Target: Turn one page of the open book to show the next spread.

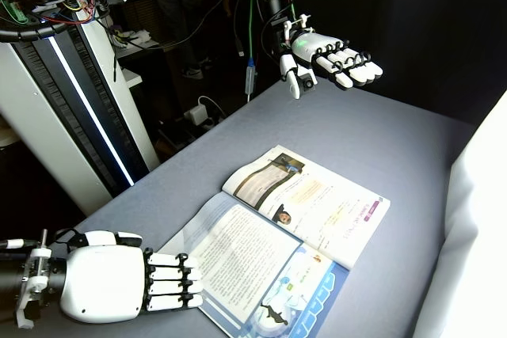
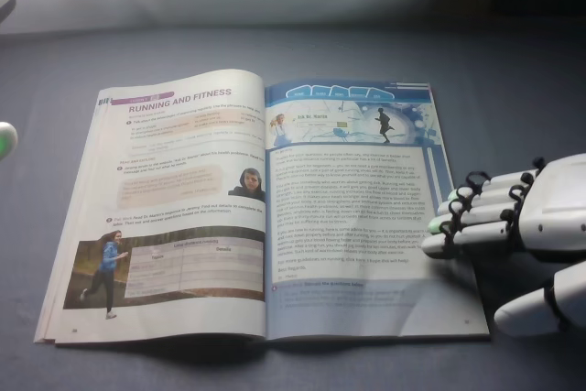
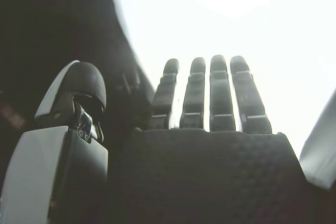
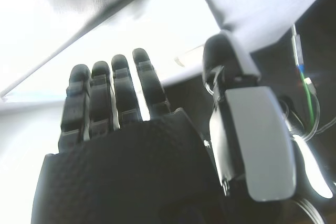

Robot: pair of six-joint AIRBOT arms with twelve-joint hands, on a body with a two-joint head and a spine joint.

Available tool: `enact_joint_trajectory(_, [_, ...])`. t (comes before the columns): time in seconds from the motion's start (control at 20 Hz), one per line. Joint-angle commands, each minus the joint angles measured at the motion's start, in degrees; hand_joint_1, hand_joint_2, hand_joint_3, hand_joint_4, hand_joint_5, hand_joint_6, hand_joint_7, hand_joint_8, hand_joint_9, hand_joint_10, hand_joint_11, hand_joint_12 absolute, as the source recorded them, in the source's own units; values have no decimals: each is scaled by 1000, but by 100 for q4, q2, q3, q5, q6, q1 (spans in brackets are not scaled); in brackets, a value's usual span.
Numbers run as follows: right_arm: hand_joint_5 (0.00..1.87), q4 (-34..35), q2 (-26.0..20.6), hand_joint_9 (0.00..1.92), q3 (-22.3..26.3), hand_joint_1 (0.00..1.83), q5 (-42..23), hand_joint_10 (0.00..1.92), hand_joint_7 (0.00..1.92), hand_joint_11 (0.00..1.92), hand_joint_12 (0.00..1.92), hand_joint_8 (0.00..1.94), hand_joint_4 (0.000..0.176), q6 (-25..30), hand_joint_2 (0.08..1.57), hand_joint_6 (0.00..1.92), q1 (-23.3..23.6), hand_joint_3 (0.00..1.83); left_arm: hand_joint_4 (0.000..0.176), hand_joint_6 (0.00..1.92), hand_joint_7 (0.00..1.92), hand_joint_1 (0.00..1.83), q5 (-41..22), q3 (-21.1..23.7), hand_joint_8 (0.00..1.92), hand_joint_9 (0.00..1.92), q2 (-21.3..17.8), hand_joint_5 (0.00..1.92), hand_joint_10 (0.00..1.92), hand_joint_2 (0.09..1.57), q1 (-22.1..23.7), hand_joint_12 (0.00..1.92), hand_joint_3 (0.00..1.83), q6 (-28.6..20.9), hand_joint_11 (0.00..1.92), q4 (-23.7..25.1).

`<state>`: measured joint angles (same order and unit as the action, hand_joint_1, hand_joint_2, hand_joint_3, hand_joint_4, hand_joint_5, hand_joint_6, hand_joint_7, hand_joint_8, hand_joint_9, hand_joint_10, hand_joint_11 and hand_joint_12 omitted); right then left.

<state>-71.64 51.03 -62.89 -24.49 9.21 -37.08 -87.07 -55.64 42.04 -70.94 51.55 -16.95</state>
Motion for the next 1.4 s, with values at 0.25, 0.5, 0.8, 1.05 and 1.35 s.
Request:
enact_joint_trajectory(0.25, [112, -254, 347, 18, -225, 0, -391, 6, 26, 0, 246, 4, 0, 413, 1243, 17, 29, 0, 64, 1, 0, 0, -750, -8, 0, 0, -7, 17, 0, 1362, 19, 0, 0, -14, 0, -109])
enact_joint_trajectory(0.5, [64, -306, 607, 2, -386, 0, -511, 1, 22, 0, 69, 3, 0, 417, 1222, 2, 30, 0, 57, 6, 0, 0, -755, -9, 0, 0, 1, 27, 0, 1370, 20, 0, 0, -15, 0, -105])
enact_joint_trajectory(0.8, [20, -351, 753, 0, -461, 0, -643, 0, 0, 0, 0, 0, 0, 424, 1222, 0, 94, 0, 64, 6, 0, 0, -764, -7, 0, 0, -1, 32, 0, 1366, 19, 0, 0, -15, 0, -94])
enact_joint_trajectory(1.05, [0, -713, 904, 0, -547, 0, -713, 0, 0, 0, 0, 0, 0, 637, 1225, 0, 298, 1, 65, 1, 0, 0, -775, -8, 0, 0, 2, 24, 0, 1364, 18, 0, 0, -15, 0, -93])
enact_joint_trajectory(1.35, [0, -929, 1049, 0, -605, 0, -847, 0, 0, 0, 0, 0, 0, 666, 1211, 0, 670, 0, 69, 3, 0, 0, -788, -5, 0, 0, 4, 14, 0, 1361, 15, 0, 0, -16, 0, -89])
